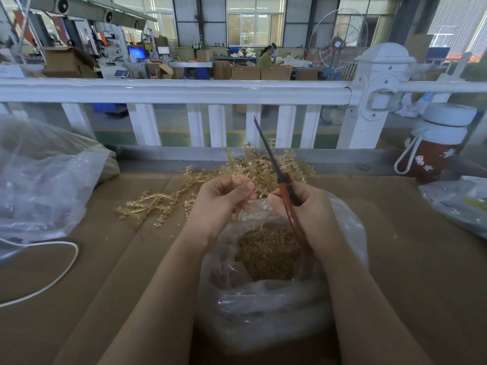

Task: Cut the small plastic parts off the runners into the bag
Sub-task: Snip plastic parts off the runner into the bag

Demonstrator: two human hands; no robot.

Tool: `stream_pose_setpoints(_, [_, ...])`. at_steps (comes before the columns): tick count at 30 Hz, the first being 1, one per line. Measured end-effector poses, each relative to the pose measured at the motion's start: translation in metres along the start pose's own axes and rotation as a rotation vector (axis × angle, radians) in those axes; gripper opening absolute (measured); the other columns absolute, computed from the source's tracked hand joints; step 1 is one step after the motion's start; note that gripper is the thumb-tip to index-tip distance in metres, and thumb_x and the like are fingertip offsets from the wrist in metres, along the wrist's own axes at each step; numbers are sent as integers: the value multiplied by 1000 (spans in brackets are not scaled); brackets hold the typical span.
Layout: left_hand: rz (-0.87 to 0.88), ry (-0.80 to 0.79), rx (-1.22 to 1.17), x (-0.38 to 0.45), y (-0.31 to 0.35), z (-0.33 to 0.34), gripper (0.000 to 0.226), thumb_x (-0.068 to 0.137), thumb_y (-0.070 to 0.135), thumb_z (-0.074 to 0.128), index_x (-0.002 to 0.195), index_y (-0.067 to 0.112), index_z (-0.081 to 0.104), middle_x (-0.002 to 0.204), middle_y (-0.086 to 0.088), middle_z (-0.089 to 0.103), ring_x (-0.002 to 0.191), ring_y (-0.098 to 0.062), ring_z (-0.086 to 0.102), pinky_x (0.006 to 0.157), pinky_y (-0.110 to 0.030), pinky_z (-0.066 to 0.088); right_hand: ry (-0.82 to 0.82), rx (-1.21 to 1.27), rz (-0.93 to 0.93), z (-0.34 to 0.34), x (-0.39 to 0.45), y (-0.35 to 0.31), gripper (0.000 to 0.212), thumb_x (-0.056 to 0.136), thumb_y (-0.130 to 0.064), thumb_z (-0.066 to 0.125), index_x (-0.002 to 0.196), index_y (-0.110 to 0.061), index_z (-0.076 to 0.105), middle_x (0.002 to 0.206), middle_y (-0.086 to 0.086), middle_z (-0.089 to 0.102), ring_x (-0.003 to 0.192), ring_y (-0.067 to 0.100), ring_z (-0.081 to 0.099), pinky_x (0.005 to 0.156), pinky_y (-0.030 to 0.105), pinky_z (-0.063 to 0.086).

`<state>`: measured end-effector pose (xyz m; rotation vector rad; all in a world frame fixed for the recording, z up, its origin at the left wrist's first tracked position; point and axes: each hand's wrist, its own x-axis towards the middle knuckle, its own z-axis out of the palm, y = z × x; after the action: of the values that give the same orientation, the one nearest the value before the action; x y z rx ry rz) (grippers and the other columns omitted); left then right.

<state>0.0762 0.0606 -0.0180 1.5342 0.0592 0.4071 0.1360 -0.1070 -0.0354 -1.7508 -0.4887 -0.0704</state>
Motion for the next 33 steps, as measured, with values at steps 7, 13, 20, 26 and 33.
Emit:
stream_pose_setpoints(7, [79,98,-101,-1,4,-2,4,92,5,66,93,7,69,72,-1,67,60,-6,59,56,-16,48,33,-278,-125,-1,-2,3,55,52,-96,60,90,-56,61,87,-35,65,84,-9,62,66,20,47])
stream_pose_setpoints(13, [127,49,-88,-2,4,-8,16,93,2,62,81,11,67,72,-5,57,59,-9,49,55,-19,44,-10,-495,-190,-3,-3,8,52,66,-85,63,93,-41,56,85,-25,63,81,-7,58,62,10,37])
stream_pose_setpoints(20, [166,41,18,-3,5,-8,35,91,-3,61,72,24,72,71,3,65,68,-9,55,65,-16,47,5,-598,-268,-2,-4,9,42,73,-76,68,92,-42,53,79,-25,57,77,-10,53,59,8,33])
stream_pose_setpoints(26, [178,38,42,-4,7,-7,29,92,-2,61,74,18,70,71,4,65,68,-9,54,66,-19,46,56,-679,-293,-2,-4,10,34,79,-69,70,91,-41,56,75,-25,58,73,-7,54,59,8,34])
stream_pose_setpoints(33, [190,-6,-26,-5,8,-6,31,93,-1,61,74,21,71,69,9,66,65,-4,55,63,-14,45,90,-710,-280,-1,-2,13,40,79,-72,68,89,-33,64,73,-19,63,67,-3,55,59,12,43])
